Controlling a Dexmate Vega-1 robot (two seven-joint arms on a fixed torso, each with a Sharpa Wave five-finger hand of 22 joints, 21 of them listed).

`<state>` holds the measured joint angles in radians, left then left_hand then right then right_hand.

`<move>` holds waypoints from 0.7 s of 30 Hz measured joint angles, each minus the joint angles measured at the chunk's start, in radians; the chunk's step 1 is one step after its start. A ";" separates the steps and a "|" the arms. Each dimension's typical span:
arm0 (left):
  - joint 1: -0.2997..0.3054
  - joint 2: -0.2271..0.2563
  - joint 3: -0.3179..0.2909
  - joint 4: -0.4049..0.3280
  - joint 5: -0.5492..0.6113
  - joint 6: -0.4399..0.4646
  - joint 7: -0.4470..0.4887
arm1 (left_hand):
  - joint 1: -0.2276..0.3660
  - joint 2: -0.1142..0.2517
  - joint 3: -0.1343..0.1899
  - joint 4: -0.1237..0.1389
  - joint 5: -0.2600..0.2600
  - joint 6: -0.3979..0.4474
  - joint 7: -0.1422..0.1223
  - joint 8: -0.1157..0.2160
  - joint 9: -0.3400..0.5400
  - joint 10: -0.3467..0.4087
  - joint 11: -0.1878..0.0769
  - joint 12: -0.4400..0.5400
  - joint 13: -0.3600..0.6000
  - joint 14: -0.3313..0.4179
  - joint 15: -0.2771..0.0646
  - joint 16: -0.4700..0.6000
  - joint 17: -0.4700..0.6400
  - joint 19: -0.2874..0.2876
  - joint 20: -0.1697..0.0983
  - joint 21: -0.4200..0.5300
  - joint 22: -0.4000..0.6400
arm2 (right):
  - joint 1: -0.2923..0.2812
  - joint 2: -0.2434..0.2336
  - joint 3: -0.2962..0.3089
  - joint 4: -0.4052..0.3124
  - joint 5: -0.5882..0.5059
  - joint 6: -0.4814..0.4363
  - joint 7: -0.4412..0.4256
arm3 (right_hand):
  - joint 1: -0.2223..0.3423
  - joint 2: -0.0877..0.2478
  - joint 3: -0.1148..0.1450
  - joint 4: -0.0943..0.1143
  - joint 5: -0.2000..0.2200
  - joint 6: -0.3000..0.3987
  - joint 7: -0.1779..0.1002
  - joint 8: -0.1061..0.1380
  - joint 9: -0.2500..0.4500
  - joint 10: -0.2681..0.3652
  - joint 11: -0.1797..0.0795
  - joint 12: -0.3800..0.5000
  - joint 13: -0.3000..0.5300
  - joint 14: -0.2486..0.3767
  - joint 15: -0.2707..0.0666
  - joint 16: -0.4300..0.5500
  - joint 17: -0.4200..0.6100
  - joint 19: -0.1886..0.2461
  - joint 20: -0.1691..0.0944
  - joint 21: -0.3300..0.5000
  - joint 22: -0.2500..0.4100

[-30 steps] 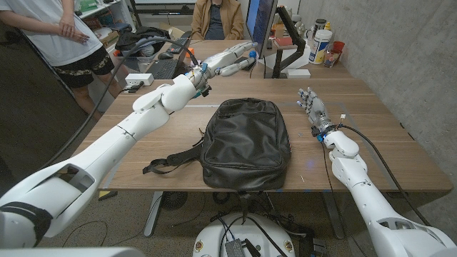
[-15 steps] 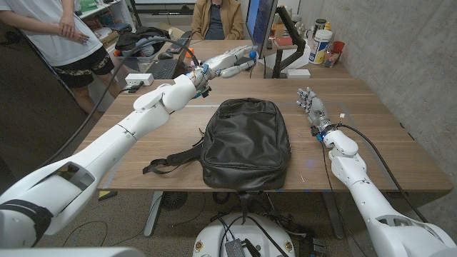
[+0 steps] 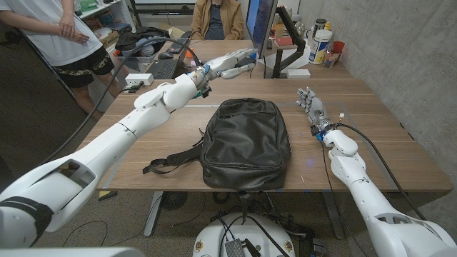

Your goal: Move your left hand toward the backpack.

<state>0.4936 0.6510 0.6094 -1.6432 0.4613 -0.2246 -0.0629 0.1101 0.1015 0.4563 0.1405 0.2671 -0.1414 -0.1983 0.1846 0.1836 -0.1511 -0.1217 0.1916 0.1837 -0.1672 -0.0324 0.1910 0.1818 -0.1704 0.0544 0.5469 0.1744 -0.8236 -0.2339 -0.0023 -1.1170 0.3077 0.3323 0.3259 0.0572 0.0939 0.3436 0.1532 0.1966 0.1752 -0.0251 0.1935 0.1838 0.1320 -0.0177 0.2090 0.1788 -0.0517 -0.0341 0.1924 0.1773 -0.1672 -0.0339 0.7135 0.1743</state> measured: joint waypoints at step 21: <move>-0.018 -0.001 0.022 0.017 -0.001 -0.001 -0.036 | 0.004 0.004 0.000 0.000 0.000 -0.008 0.000 0.000 0.000 -0.004 0.004 0.000 0.000 0.000 0.000 0.000 0.000 0.002 0.008 -0.007 0.005 | 0.005 0.002 0.000 0.007 -0.005 0.003 -0.006 | 0.000 0.000 0.000 0.000 0.000 0.000 0.000 0.000 0.000 0.000 0.000 0.000 0.000 0.000 0.000 0.000 0.000 0.000 0.000 -0.004 0.000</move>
<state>0.4752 0.6504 0.6312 -1.6266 0.4601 -0.2257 -0.0992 0.1140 0.1055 0.4564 0.1406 0.2670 -0.1489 -0.1987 0.1846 0.1835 -0.1547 -0.1181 0.1917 0.1836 -0.1672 -0.0324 0.1911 0.1818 -0.1684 0.0627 0.5398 0.1795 -0.8190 -0.2324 -0.0021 -1.1095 0.3024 0.3351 0.3197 0.0572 0.0939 0.3436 0.1533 0.1967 0.1752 -0.0251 0.1935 0.1838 0.1320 -0.0177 0.2090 0.1788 -0.0517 -0.0341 0.1924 0.1773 -0.1672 -0.0339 0.7094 0.1742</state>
